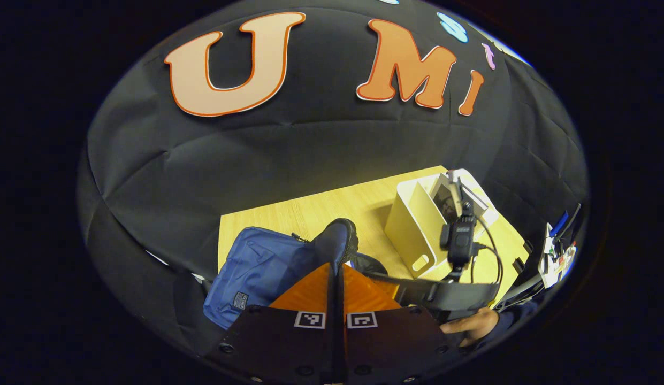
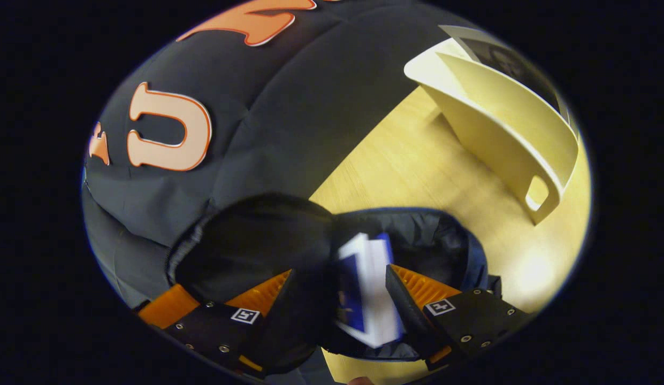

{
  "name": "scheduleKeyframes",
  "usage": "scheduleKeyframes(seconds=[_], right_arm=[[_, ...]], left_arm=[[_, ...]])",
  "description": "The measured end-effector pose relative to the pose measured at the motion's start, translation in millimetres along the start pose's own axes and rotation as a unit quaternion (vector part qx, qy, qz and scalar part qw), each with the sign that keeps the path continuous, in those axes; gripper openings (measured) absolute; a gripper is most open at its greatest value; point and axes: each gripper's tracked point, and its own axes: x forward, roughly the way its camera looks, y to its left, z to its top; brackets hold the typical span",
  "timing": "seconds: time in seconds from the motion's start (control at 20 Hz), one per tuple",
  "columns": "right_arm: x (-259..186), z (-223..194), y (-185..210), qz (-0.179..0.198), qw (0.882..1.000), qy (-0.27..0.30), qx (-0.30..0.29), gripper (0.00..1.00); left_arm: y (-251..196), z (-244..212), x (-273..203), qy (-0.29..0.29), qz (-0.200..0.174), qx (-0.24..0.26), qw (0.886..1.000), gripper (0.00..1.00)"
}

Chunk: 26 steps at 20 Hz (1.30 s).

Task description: Open the schoolbag, grab two books from the bookshelf and put them into the schoolbag.

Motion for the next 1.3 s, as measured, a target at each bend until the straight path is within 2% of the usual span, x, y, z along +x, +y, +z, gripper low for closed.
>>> scheduleKeyframes(seconds=[0.25, 0.6, 0.75, 0.9, 1.1, 1.3], right_arm=[[-43.1, 58.0, -28.5, -0.055, 0.993, -0.061, -0.09, 0.96], [-103.4, 123.2, -52.9, -0.14, 0.963, -0.094, -0.21, 0.97], [-125.1, 146.3, -68.6, -0.18, 0.946, -0.094, -0.253, 0.97], [-150.1, 168.3, -72.0, -0.199, 0.932, -0.095, -0.287, 0.97], [-169.9, 213.0, -86.1, -0.247, 0.906, -0.084, -0.334, 0.97], [-172.1, 247.6, -115.2, -0.287, 0.899, -0.04, -0.33, 0.97]], left_arm=[[-1.3, -6.3, 5.2, 0.003, -0.004, 0.003, 1.0, 0.01], [-5.8, -12.7, 8.6, 0.004, -0.012, 0.008, 1.0, 0.01], [-6.8, -14.3, 9.7, 0.004, -0.012, 0.014, 1.0, 0.01], [-7.5, -16.3, 10.7, 0.005, -0.015, 0.011, 1.0, 0.01], [-5.7, -18.1, 8.9, 0.003, -0.017, 0.006, 1.0, 0.0], [-5.8, -22.2, 7.9, 0.004, -0.018, 0.004, 1.0, 0.01]])
